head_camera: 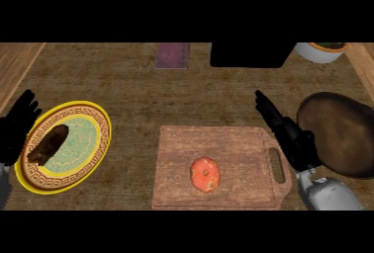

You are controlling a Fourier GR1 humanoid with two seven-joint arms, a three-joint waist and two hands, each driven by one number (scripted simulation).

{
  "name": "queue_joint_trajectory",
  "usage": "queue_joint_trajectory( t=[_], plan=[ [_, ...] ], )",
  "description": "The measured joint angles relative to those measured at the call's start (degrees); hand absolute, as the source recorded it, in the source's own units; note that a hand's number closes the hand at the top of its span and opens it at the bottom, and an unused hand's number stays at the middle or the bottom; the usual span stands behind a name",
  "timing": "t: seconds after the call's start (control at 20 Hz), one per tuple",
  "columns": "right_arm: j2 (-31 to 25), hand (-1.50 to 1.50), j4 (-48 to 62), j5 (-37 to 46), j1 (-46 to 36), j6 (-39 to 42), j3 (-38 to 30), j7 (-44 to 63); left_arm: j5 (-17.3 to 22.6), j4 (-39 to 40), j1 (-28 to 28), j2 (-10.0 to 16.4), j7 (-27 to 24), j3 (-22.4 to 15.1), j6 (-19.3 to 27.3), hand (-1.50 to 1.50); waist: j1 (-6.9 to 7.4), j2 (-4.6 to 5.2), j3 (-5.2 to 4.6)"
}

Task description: Pick the squash from the cutting board and place it in the pan

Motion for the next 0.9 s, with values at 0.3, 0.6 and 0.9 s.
queue_joint_trajectory(
  t=[0.3, 0.6, 0.9],
  plan=[
    [2.31, 1.50, -4.03, 5.91, -10.36, 10.18, 13.25, -5.87, 1.60, -4.30, -2.31, -7.05, -0.69, -6.01, -3.51, 0.00, 2.14, 0.13, -0.07],
    [1.49, -1.50, -3.79, 21.06, -20.54, 9.47, 20.25, -20.57, 3.57, -6.68, -2.03, -14.15, -1.16, -11.96, -6.74, 0.00, 1.97, 0.10, -0.03],
    [2.09, -1.50, 2.54, 30.51, -25.16, 9.63, 26.11, -32.32, 2.75, -9.29, -0.85, -17.45, -0.77, -14.63, -5.53, 0.00, 0.72, 0.26, 0.10]
  ],
)
